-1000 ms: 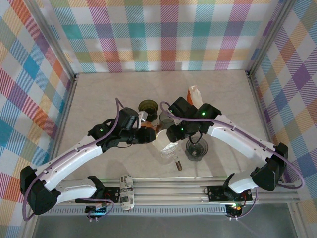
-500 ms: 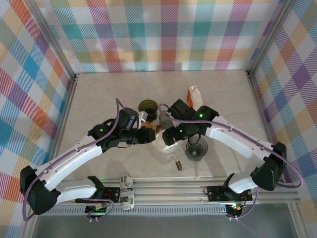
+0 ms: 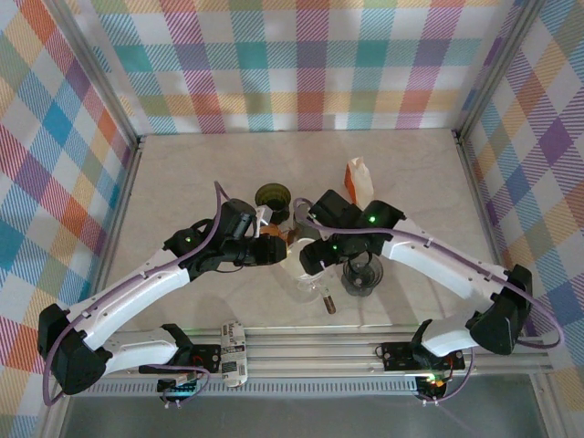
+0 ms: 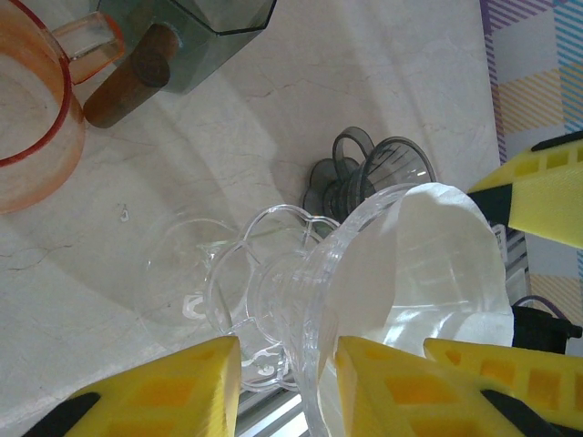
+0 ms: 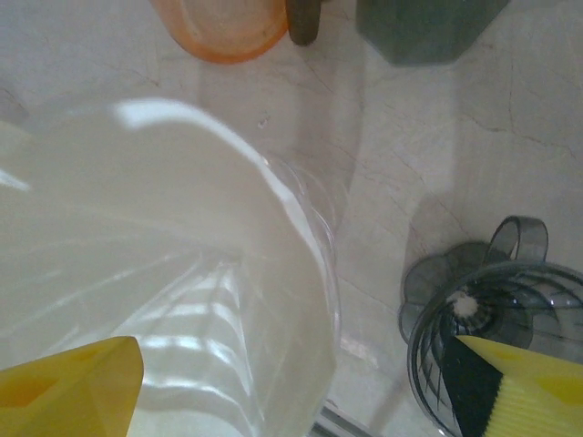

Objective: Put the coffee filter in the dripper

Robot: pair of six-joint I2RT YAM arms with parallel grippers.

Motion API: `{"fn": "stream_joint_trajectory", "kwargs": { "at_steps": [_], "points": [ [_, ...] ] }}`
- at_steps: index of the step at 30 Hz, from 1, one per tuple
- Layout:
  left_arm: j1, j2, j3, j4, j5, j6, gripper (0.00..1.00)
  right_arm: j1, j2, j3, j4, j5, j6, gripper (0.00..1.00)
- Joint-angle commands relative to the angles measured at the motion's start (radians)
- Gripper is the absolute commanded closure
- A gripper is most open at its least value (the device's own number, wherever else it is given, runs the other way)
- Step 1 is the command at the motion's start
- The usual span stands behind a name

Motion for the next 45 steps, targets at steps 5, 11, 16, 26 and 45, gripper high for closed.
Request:
{"fn": "stream_joint_trajectory", "kwargs": {
  "at_steps": [5,11,16,26,45],
  "points": [
    [-0.008,0.009,-0.002,0.016,0.015,0.008,0.66,-0.01,0.071,0.057,-0.008,0.019,-0.006,0.13],
    [-0.008,0.011,-0.001,0.016,0.016,0.007,0.65,-0.014,0.06,-0.006,0.013,-0.007,0.003,0.14],
    [-0.009,0.017,0.0,0.018,0.018,0.006,0.65,-0.014,0.063,-0.042,0.025,-0.007,0.003,0.14],
    [-0.009,0.019,0.0,0.018,0.018,0.006,0.65,-0.016,0.113,-0.026,0.037,0.002,0.007,0.14],
    [-0.009,0.021,-0.006,0.039,0.029,-0.01,0.61,-0.015,0.163,-0.122,0.135,0.026,0.015,0.14]
  ]
}}
